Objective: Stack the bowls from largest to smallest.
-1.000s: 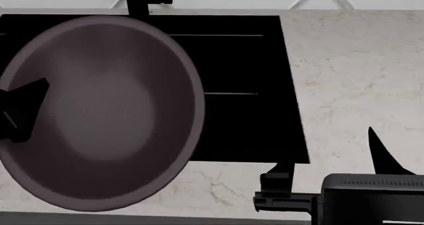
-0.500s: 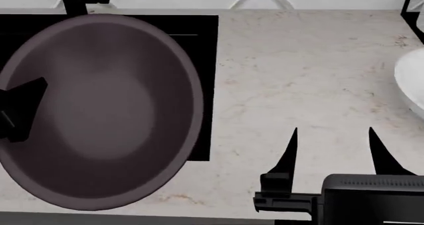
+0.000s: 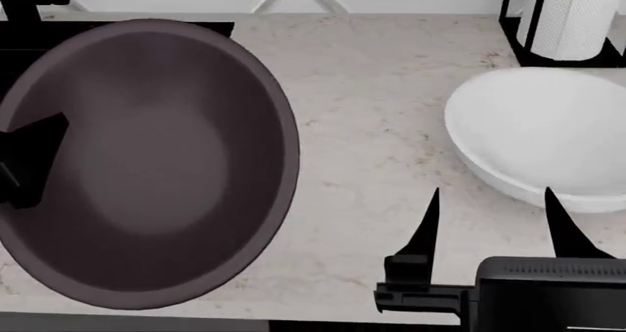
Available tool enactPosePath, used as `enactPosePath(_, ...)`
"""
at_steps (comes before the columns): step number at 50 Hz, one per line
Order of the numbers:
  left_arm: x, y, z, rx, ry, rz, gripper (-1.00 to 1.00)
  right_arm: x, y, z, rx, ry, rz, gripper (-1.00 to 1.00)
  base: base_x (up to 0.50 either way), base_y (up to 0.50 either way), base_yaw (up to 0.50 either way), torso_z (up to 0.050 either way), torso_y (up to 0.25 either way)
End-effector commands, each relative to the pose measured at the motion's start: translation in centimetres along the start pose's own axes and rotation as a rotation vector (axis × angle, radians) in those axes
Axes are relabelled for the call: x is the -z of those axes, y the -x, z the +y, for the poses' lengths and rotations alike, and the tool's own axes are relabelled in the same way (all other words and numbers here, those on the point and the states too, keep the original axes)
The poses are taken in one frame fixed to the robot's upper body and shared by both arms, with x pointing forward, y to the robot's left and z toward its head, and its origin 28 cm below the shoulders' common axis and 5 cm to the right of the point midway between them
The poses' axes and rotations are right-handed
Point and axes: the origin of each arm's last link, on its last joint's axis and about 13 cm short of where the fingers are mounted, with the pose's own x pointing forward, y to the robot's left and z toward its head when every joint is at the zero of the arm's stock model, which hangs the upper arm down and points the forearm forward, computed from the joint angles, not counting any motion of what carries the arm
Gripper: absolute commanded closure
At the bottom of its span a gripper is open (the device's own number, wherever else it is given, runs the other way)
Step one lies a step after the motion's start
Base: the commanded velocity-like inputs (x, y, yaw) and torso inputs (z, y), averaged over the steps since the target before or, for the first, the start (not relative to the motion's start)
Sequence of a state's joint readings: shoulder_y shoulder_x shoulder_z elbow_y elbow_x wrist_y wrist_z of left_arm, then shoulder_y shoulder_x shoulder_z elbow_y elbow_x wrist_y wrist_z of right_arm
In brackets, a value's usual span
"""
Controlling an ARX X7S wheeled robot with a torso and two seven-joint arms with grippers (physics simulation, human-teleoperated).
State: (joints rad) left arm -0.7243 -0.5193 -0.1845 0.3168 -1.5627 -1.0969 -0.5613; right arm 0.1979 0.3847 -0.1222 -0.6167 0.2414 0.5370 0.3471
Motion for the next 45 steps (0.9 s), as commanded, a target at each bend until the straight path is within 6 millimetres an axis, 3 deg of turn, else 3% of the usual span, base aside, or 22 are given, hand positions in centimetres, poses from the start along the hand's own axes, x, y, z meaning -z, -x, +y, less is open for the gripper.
enactPosePath(1, -0.17, 0.21, -0.25, -0.152, 0.022, -0.009, 1.0, 0.03, 0.13, -0.03, 0.001, -0.001, 0.0, -1.0, 0.0, -0.5, 0.0, 0.0, 0.0)
enactPosePath(45, -0.31, 0.25, -0.27, -0.153, 0.02, -0.012, 1.0, -0.08, 0.01, 0.03, -0.002, 0.001, 0.0, -1.0, 0.0, -0.5, 0.0, 0.0, 0.0)
